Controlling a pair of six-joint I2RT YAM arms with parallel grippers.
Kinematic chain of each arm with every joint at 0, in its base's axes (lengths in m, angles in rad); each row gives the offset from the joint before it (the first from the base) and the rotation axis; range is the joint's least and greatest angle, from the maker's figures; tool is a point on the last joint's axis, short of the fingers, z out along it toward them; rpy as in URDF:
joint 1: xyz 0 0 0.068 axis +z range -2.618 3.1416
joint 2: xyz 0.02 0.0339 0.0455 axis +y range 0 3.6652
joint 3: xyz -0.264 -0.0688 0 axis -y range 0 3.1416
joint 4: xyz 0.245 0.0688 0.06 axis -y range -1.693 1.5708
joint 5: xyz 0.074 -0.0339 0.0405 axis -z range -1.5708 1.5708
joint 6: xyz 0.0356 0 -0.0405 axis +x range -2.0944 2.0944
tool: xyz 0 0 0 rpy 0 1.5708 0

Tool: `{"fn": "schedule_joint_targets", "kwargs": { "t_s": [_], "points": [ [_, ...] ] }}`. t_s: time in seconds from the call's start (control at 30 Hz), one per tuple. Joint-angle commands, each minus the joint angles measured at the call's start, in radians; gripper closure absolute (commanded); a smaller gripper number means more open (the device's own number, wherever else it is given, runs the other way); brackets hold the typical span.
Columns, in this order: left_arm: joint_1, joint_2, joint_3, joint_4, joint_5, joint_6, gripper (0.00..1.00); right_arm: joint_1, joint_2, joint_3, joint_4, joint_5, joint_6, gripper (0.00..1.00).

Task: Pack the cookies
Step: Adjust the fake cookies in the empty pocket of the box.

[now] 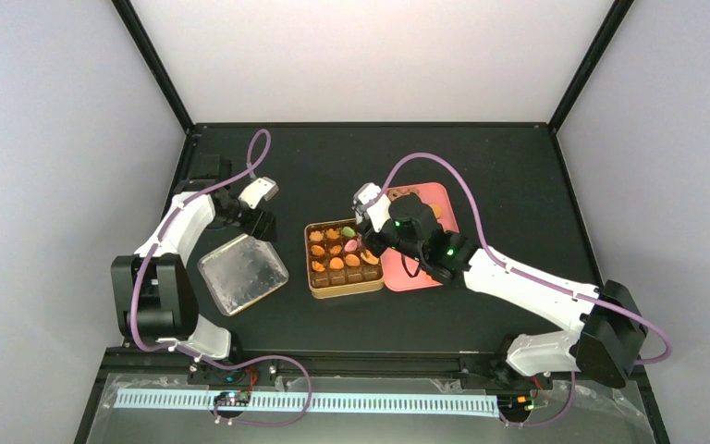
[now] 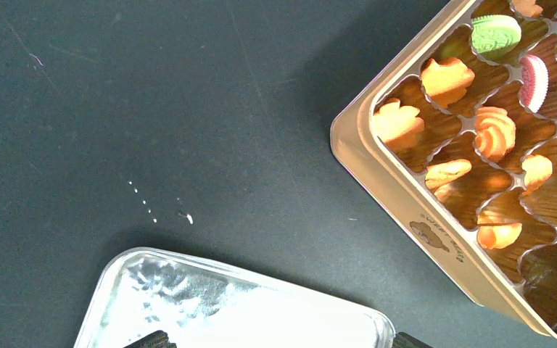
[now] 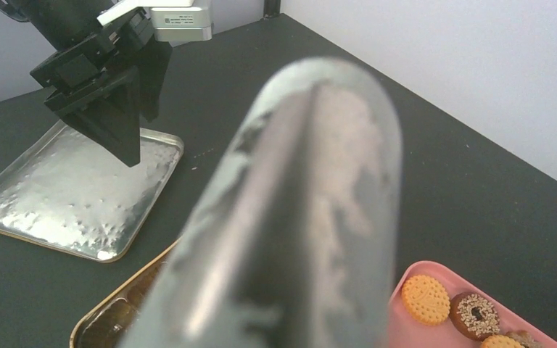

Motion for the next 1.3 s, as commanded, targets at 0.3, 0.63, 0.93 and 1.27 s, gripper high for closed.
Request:
{"fn": "schedule_joint_targets", "kwargs": {
  "t_s": [0.3, 0.63, 0.93, 1.27],
  "points": [
    [0.01, -0.01, 0.024, -0.009, 0.024, 0.016, 0.2, 0.005, 0.001, 0.01, 0.015, 0.01, -0.027, 0.84],
    [0.01, -0.006, 0.035, -0.014, 0.024, 0.019, 0.2, 0.006, 0.025, 0.0, 0.018, -0.005, -0.025, 0.87],
    [0.009, -0.006, 0.032, -0.013, 0.023, 0.021, 0.2, 0.006, 0.033, -0.04, 0.039, -0.003, 0.0, 0.87],
    [0.01, -0.008, 0.029, -0.014, 0.026, 0.021, 0.2, 0.002, -0.008, 0.007, 0.015, 0.018, 0.028, 0.85]
  ]
}}
